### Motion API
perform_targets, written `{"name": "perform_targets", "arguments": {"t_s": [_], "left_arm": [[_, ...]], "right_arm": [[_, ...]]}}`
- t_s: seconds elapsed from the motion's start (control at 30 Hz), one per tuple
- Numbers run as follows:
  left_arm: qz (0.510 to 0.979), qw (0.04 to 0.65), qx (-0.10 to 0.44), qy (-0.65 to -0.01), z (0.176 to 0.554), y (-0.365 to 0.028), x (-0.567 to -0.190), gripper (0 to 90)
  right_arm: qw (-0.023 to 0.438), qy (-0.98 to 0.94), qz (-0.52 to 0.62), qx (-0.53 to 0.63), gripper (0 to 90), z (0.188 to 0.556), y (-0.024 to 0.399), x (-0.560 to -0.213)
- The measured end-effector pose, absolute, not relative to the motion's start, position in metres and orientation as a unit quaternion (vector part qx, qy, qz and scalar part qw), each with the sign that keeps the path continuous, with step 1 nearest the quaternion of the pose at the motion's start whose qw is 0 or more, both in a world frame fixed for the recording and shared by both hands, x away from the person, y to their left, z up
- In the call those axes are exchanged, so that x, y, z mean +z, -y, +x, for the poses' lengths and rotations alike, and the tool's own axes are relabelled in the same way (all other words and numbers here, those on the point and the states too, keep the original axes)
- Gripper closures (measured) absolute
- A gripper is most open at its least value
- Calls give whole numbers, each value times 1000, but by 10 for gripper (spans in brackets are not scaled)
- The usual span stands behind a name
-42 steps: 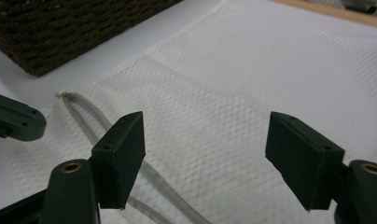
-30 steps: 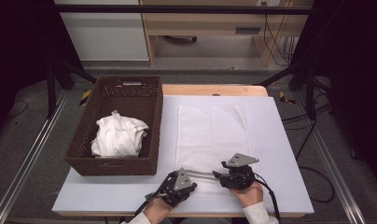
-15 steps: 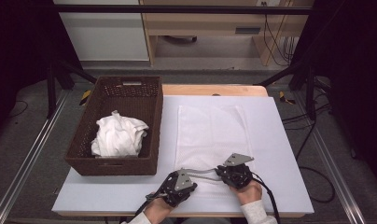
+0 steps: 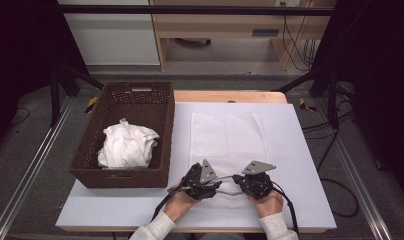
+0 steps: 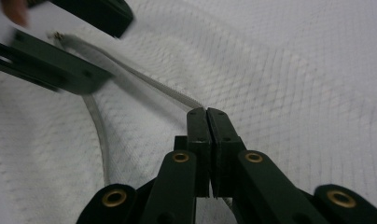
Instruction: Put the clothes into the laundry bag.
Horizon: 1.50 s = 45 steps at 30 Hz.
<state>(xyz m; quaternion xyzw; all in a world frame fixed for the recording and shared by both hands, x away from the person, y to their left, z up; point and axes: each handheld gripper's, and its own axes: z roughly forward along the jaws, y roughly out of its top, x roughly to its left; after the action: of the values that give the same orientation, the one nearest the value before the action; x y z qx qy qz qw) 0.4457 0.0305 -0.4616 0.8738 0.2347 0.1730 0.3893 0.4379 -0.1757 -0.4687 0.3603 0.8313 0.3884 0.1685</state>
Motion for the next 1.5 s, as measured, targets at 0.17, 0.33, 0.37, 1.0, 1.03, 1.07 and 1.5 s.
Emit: {"name": "perform_targets", "arguments": {"t_s": [0.17, 0.33, 0.37, 1.0, 1.03, 1.07, 1.5], "left_arm": [[880, 375, 176, -234, 455, -19, -471, 787], [866, 401, 173, -245, 458, -24, -467, 872], [864, 403, 174, -245, 458, -25, -466, 873], [838, 454, 157, -258, 414, -67, -446, 694], [838, 454, 157, -258, 414, -67, -446, 725], [840, 453, 155, -257, 408, -72, -447, 725], [869, 399, 131, -262, 389, -81, -484, 883]], "right_arm": [[171, -825, 358, 402, 887, 438, 177, -464], [175, -824, 353, 406, 799, 437, 178, -463], [179, -825, 355, 401, 718, 437, 178, -463], [166, -811, 391, 402, 887, 438, 182, -464], [166, -811, 391, 402, 887, 438, 182, -464], [167, -808, 393, 406, 887, 438, 182, -463], [172, -776, 403, 454, 886, 439, 188, -455]]}}
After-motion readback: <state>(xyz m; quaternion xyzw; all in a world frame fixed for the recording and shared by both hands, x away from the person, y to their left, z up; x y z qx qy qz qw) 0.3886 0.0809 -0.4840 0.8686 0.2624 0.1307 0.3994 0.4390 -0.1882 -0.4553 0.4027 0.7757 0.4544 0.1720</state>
